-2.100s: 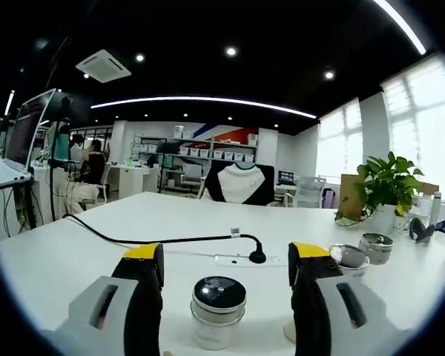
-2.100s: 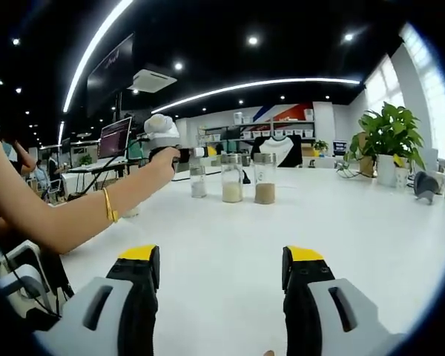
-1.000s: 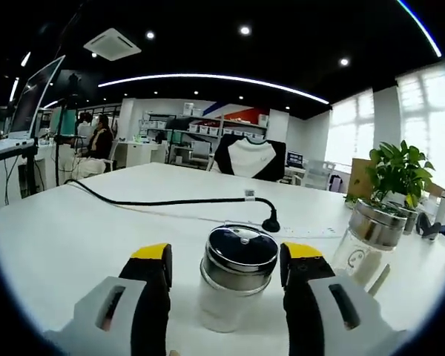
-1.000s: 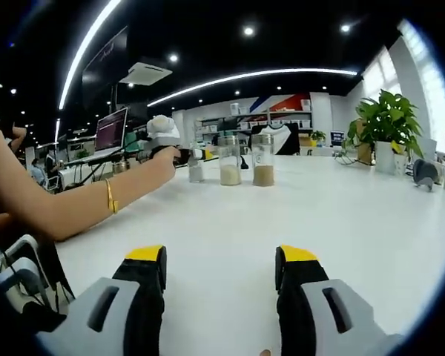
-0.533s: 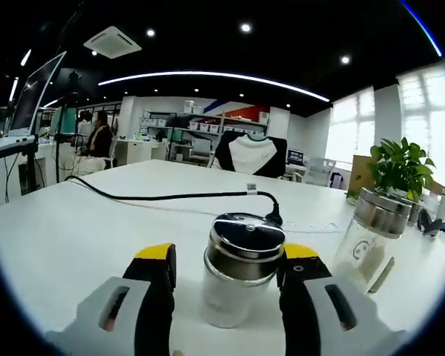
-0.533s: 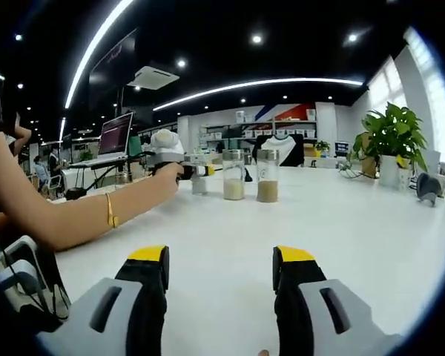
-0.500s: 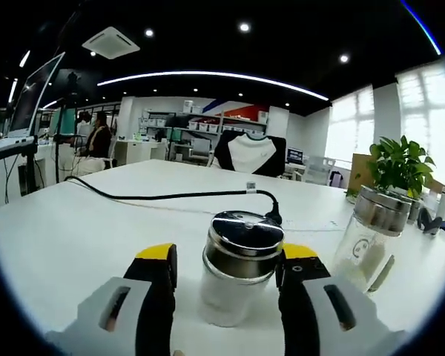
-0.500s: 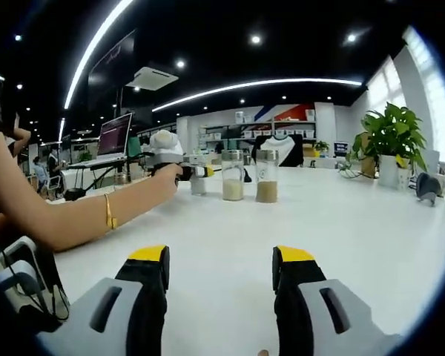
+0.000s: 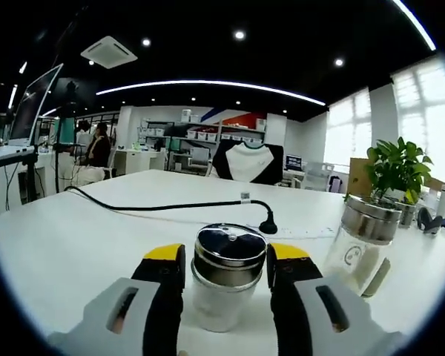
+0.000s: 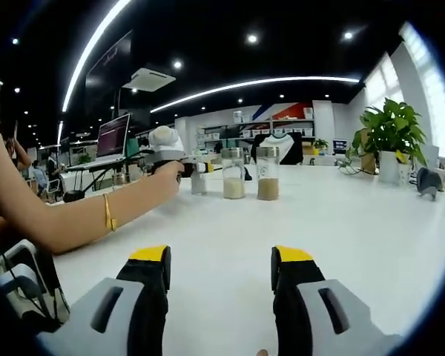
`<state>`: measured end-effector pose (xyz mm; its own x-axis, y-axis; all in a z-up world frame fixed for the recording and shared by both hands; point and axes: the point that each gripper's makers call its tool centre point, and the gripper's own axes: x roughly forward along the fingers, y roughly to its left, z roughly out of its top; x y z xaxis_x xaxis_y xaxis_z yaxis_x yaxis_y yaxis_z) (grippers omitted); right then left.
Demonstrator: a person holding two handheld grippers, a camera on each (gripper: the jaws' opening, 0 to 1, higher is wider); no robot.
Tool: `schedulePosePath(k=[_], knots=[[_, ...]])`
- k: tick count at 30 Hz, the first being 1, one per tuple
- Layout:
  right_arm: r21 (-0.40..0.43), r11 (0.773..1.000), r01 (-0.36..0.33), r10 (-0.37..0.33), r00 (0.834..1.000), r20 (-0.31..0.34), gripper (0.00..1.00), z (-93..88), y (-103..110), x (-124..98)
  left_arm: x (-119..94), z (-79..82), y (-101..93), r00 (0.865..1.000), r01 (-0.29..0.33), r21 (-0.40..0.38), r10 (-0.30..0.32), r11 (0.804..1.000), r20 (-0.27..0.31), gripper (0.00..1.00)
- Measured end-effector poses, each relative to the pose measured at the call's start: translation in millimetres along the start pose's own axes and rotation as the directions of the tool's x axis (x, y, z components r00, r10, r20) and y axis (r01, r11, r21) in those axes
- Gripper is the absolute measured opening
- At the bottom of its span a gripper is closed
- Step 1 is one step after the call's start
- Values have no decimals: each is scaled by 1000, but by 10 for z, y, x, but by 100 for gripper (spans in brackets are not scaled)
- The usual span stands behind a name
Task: Rotate the seasoning bottle until the label or dispensing opening points toward the visible target arrow and the bottle remains upright within the marked orientation range
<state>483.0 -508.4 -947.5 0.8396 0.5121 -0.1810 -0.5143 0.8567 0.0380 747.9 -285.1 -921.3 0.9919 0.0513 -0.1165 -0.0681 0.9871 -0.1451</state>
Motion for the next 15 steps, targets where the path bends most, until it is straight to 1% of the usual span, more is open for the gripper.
schedulePosePath(k=[3,7,14,15], knots=[[-9,1000,6,-6,1000,11,53,25,-20,-27,12,-9,-41,1000,1,37,-1,999,3,45],[3,999,33,-33,999,25,52,47,-52,-35,6,-11,-54,1000,7,33,-7,999,2,46],[-4,1000,10,-10,999,31,52,52,17,-12,21,-22,-45,1000,5,28,-5,1000,-2,45],[-2,1000,6,-6,1000,25,52,51,24,-8,60,-30,-38,1000,6,31,-6,1000,-4,45]])
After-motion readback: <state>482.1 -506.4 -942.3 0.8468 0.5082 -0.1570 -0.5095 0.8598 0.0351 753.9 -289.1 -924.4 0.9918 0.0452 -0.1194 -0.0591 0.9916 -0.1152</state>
